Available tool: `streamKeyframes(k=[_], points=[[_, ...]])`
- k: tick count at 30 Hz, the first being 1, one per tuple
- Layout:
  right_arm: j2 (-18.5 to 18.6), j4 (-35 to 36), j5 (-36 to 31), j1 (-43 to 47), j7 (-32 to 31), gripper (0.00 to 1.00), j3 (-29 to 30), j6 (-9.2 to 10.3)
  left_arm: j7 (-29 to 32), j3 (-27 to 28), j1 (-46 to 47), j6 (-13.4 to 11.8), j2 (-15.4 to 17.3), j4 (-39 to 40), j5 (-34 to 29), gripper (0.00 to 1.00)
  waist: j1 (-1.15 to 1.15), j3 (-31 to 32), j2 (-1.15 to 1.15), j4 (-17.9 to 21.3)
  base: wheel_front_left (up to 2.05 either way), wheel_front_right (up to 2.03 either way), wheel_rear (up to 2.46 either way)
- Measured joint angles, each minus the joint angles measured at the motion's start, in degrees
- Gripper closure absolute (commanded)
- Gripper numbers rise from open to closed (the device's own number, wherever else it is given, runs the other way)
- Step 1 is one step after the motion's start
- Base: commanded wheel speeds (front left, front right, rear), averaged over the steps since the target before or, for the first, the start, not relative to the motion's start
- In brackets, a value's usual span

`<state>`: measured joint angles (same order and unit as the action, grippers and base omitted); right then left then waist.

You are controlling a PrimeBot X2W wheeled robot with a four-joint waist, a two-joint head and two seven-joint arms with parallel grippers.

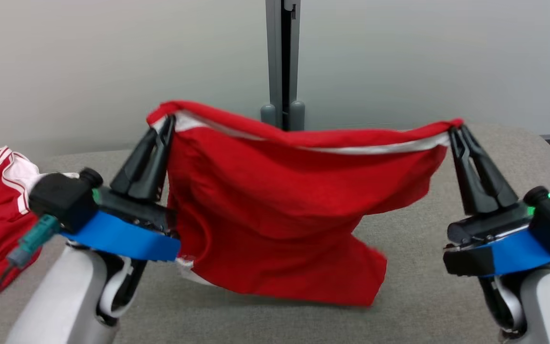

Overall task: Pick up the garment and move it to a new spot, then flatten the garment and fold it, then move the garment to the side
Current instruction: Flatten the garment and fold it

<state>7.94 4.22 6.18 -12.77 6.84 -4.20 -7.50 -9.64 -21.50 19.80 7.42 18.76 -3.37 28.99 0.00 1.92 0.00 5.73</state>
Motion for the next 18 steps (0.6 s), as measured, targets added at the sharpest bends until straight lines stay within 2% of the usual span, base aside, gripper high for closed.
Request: streamKeyframes(k=[5,9,13,18], points=[[1.56,10.47,0.07,-1.80,-5.00,1.00,1.30,0.00,5.60,1.99,5.69,-0.32,2.61,9.94,0.91,1.00,0.00,-0.42,0.00,1.13,0.00,0.00,0.00],[2.27,13.73,0.42,-3.11,-8.01,1.00,1.85,0.00,9.46,2.45,9.13,-0.40,4.30,12.61,1.20,1.00,0.00,-1.61,0.00,2.07,0.00,0.00,0.00],[2.60,12.15,1.68,-5.65,-8.84,1.00,0.90,0.00,11.06,2.34,11.89,-0.67,4.24,11.14,1.13,1.00,-0.01,-4.58,0.00,3.40,0.00,0.00,0.00],[2.76,2.66,1.40,-14.60,-7.08,1.00,-0.65,0.00,10.71,2.67,17.56,-0.91,3.87,4.66,0.49,1.00,0.00,-10.23,0.00,5.60,0.00,0.00,0.00]])
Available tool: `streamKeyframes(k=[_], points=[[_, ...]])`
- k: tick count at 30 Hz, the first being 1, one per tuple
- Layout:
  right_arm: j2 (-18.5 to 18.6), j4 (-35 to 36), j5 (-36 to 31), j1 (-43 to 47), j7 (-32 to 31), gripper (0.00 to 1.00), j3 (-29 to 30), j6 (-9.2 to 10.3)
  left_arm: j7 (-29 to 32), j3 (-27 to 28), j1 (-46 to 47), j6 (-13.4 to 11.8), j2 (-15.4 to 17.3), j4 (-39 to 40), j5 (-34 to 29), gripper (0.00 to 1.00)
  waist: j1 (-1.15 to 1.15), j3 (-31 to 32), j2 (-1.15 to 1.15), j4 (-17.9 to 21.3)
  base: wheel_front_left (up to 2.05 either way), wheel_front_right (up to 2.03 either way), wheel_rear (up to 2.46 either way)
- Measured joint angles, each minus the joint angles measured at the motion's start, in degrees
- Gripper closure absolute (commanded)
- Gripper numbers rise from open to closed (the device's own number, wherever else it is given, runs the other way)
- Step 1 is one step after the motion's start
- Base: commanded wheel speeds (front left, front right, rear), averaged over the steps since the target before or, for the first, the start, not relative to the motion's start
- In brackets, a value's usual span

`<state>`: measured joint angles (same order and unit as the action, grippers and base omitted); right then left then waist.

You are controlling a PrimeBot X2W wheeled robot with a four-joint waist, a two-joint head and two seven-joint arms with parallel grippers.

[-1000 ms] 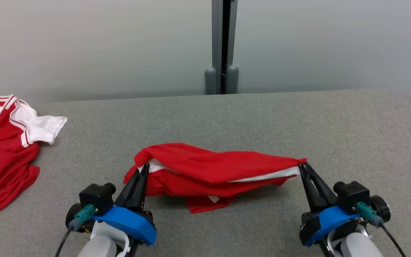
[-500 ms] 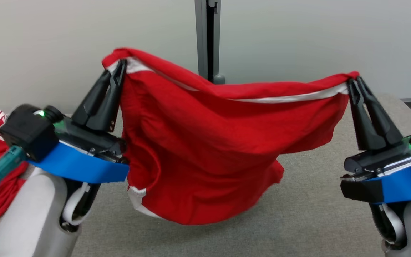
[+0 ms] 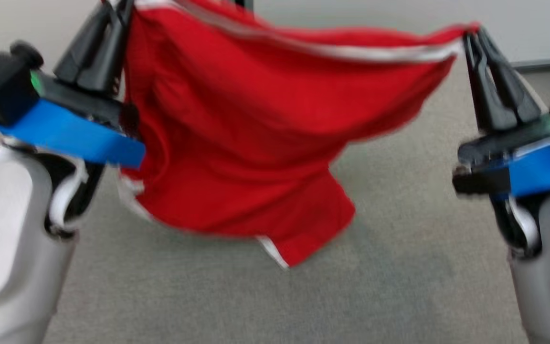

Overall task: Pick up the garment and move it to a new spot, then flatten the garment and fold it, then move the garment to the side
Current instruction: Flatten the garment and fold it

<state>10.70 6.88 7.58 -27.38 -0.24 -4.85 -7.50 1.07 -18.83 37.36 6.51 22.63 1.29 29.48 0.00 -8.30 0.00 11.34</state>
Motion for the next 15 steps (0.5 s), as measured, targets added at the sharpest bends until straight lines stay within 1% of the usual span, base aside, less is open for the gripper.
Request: streamKeyframes(k=[5,9,12,15], points=[[-0.45,-11.84,-3.50,-15.07,4.63,1.00,-1.47,0.00,-1.87,-0.82,10.78,0.25,0.02,-7.31,-1.98,1.00,0.01,-5.60,0.00,1.76,0.00,0.00,0.00],[-1.76,-17.58,-6.95,-25.82,8.70,1.00,-0.53,0.00,-4.30,-1.53,20.05,0.56,-0.93,-12.04,-3.16,1.00,0.01,-9.40,0.00,2.64,0.00,0.00,0.00],[-3.35,-20.61,-8.61,-28.73,10.95,1.00,-0.08,0.00,-6.61,-2.21,23.40,0.59,-1.77,-15.40,-3.64,1.00,0.01,-11.99,0.00,3.06,0.00,0.00,0.00],[-4.87,-24.19,-9.06,-27.65,12.46,1.00,-0.56,0.01,-8.33,-3.78,22.51,0.60,-2.76,-19.16,-2.70,1.00,0.01,-14.10,0.00,3.12,0.00,0.00,0.00]])
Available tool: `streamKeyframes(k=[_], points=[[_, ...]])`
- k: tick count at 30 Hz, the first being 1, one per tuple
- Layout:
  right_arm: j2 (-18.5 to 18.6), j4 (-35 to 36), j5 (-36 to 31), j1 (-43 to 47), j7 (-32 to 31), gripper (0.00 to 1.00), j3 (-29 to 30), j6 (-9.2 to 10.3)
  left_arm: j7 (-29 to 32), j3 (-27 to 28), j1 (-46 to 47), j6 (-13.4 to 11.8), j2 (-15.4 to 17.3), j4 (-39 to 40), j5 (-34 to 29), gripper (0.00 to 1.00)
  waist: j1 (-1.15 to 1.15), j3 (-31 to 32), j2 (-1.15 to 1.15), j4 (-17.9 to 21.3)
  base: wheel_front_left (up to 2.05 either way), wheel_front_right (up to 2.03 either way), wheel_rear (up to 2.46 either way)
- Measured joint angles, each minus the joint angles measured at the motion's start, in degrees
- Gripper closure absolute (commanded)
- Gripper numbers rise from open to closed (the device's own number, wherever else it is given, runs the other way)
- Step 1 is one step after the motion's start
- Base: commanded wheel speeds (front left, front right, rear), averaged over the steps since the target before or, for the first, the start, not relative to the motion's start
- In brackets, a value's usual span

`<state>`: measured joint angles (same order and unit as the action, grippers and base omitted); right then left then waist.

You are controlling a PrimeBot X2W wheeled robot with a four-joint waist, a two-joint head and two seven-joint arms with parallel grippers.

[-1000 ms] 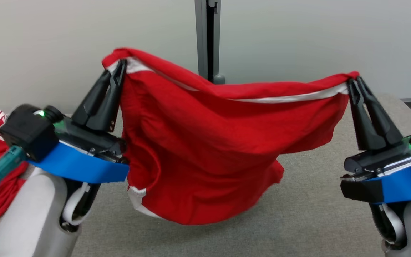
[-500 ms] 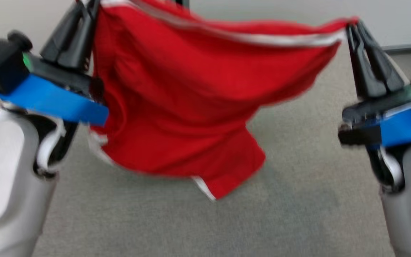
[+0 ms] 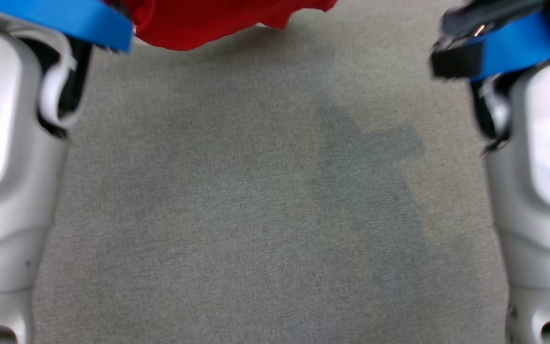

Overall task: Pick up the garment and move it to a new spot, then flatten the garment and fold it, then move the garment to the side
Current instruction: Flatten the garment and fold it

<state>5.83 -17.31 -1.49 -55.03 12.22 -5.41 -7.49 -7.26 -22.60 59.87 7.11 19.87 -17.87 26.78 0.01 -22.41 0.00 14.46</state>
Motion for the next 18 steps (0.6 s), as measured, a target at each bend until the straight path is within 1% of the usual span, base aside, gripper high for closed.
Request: streamKeyframes(k=[1,2,4,7,9,13,18], points=[[-0.44,-1.40,-0.05,1.22,0.46,1.00,-0.86,-0.01,-0.56,-0.59,-1.10,0.00,-0.27,-1.22,0.37,1.00,0.00,-0.69,0.00,0.01,0.00,0.00,0.00],[-1.12,-4.42,-0.12,4.58,1.25,1.00,-2.05,-0.01,-2.20,-1.94,-4.71,0.04,-0.49,-3.36,1.26,1.00,0.00,-1.63,0.00,-0.19,0.00,0.00,0.00],[-1.48,-6.72,0.33,7.48,1.89,1.00,-2.74,-0.01,-3.75,-2.92,-8.58,0.09,-0.45,-4.83,2.40,1.00,0.00,-2.04,0.00,-0.45,0.00,0.00,0.00],[-1.82,-8.28,1.27,11.37,2.54,1.00,-2.63,-0.01,-6.24,-3.34,-14.28,0.09,-0.80,-5.42,4.30,1.00,0.00,-1.47,0.00,-0.95,0.00,0.00,0.00],[-1.81,-8.36,1.38,14.85,2.68,1.00,-2.15,-0.01,-7.08,-3.52,-19.18,0.09,-1.65,-5.00,5.35,1.00,0.00,-0.57,0.00,-1.42,0.00,0.00,0.00],[-1.96,-4.94,2.61,23.20,2.76,1.00,-1.32,-0.01,-7.67,-4.10,-28.58,0.10,-2.70,-1.86,5.71,1.00,-0.01,2.20,0.00,-2.54,0.00,0.00,0.00],[-2.12,1.32,3.05,35.20,2.79,1.00,0.94,-0.01,-7.75,-3.14,-39.97,0.08,-3.91,5.91,3.85,1.00,-0.03,7.03,0.00,-3.51,0.00,0.00,0.00]])
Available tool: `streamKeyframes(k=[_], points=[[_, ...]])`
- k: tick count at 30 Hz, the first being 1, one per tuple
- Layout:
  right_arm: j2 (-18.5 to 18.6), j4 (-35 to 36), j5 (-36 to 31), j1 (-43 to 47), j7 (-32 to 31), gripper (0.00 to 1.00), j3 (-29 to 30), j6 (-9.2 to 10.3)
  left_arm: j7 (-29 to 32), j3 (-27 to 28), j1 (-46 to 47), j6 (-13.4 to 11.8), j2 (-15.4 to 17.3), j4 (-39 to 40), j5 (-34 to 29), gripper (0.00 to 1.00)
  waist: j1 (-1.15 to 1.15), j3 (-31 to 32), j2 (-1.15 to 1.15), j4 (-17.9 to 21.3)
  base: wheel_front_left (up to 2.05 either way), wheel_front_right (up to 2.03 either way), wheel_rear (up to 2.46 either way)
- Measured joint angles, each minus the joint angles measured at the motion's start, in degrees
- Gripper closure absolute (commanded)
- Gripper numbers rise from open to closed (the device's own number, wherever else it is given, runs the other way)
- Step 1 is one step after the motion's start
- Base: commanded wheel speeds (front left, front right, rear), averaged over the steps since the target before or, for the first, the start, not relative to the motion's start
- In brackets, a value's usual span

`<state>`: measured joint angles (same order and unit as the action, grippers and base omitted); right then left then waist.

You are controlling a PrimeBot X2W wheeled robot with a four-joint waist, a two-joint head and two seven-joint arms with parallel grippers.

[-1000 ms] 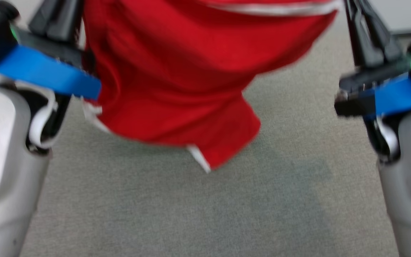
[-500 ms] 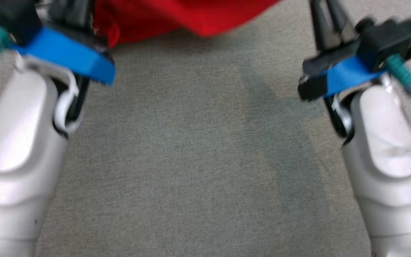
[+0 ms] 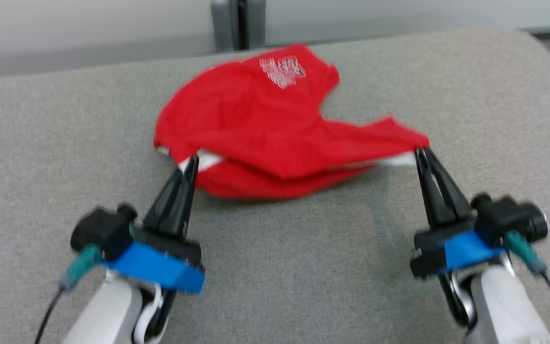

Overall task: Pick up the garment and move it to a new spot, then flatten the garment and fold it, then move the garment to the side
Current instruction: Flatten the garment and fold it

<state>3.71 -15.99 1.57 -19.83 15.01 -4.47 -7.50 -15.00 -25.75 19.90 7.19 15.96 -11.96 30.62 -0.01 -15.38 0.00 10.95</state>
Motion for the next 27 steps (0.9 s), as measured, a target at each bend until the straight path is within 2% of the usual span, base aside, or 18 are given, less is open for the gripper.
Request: streamKeyframes(k=[5,9,12,15,17,21,27], points=[[-0.40,7.00,0.44,11.10,0.03,1.00,0.99,0.00,0.00,0.78,-11.51,-0.89,1.11,7.17,-1.14,1.00,0.00,4.47,0.00,0.60,0.00,0.00,0.00],[-0.59,13.90,1.22,19.02,-1.09,1.00,1.91,0.00,0.00,0.80,-19.05,-2.90,2.05,13.56,-0.91,1.00,0.00,7.10,0.00,1.50,0.00,0.00,0.00],[-0.64,18.80,1.12,22.06,-3.49,1.00,3.16,0.00,0.80,0.36,-22.77,-4.14,2.30,16.80,-0.33,1.00,-0.01,8.31,0.00,1.59,0.00,0.00,0.00],[-0.65,21.29,1.02,22.64,-5.92,1.00,4.54,0.01,2.26,-0.56,-24.38,-4.21,0.53,18.00,2.63,1.00,0.00,8.37,0.00,0.44,0.00,0.00,0.00],[-0.53,21.29,0.70,22.19,-8.14,1.00,4.82,0.01,3.35,-1.05,-24.48,-4.47,-0.04,17.42,2.94,1.00,0.00,8.06,0.00,-0.56,0.00,0.00,0.00],[1.77,18.69,1.11,16.87,-10.71,1.00,5.43,0.01,4.70,-1.31,-23.25,-4.35,-3.57,14.36,6.88,1.00,0.01,6.62,0.00,-2.74,0.00,0.00,0.00],[6.12,8.96,2.56,5.44,-14.39,1.00,3.82,0.01,5.59,-1.10,-15.49,-4.00,-7.51,7.15,8.90,1.00,0.02,3.19,0.00,-6.57,0.00,0.00,0.00]])
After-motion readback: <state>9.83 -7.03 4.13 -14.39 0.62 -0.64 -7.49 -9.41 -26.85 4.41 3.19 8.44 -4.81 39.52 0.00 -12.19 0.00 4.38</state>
